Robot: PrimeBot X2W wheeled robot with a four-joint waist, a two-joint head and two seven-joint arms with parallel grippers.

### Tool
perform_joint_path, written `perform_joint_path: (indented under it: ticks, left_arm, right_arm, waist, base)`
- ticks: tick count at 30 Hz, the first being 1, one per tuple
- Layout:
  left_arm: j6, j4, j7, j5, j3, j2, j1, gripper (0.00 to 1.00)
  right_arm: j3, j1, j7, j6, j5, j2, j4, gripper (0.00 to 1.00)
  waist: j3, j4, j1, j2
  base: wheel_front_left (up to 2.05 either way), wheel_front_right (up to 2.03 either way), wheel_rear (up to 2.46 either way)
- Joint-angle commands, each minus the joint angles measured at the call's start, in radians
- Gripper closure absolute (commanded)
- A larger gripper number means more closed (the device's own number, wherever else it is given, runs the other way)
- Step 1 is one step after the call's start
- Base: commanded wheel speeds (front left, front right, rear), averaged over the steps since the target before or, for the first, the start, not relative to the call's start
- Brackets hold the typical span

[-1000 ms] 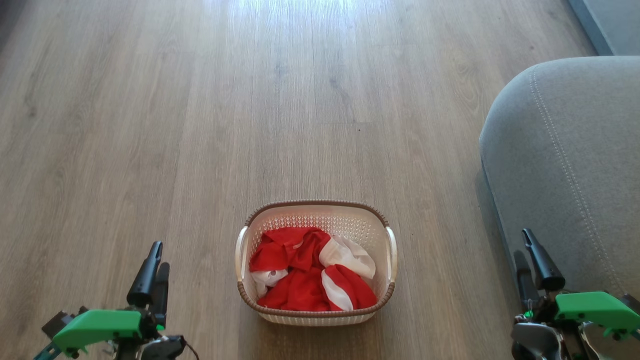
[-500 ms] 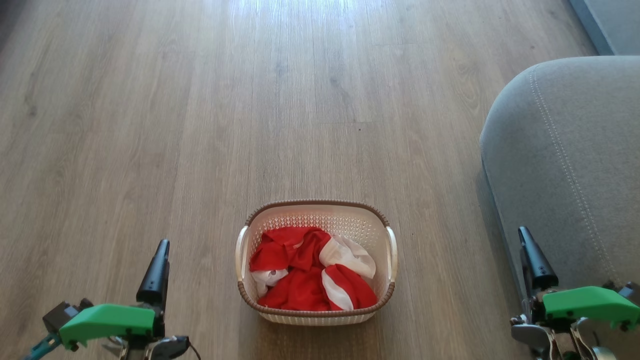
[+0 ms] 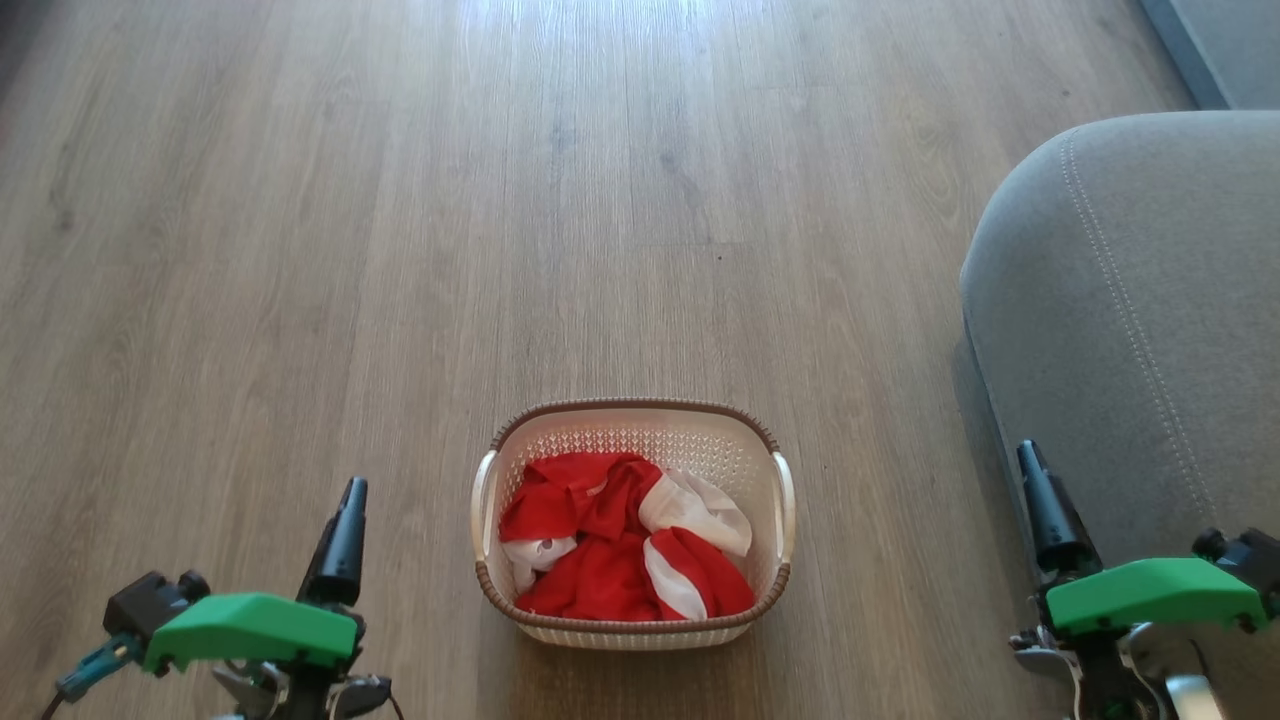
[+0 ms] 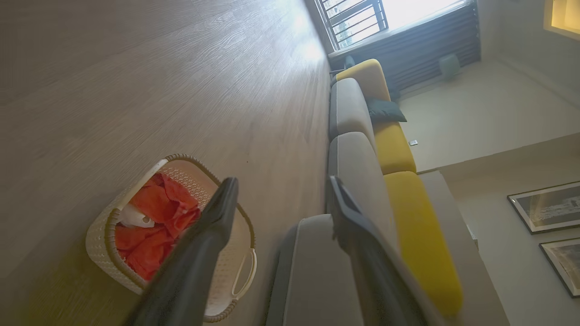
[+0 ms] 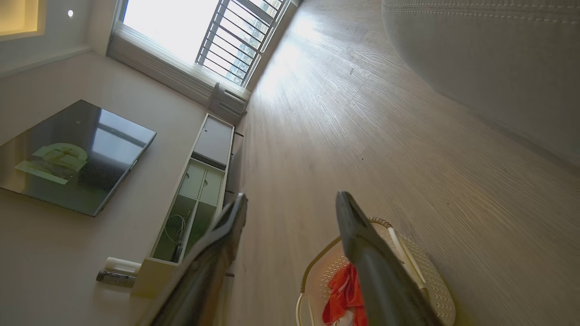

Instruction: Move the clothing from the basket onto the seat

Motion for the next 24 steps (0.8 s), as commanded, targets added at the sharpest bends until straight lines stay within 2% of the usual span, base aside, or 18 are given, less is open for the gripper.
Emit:
perform_joint_path:
  ticks: [1,12,24]
  left_arm:
    - [0.011,-0.042,-0.017,0.066,0.002,0.008,-0.043,0.00]
    - [0.056,-0.059,-0.049,0.254,-0.038,0.025,-0.048,0.00]
    - [0.109,-0.084,-0.081,0.398,-0.081,0.048,-0.052,0.00]
  right_arm:
    - [0.014,-0.034,-0.016,0.000,-0.062,-0.007,-0.047,0.00]
    - [0.037,-0.036,-0.048,0.000,-0.245,-0.008,-0.051,0.00]
    - [0.055,-0.036,-0.081,0.000,-0.406,-0.010,-0.049,0.00]
  waist:
    - [0.000,0.001,0.0000,0.0000]
    - [0.002,0.004,0.0000,0.0000]
    - [-0.002,0.007,0.0000,0.0000]
  base:
    - [0.00,0.00,0.00]
    - [0.00,0.00,0.00]
    - [0.00,0.00,0.00]
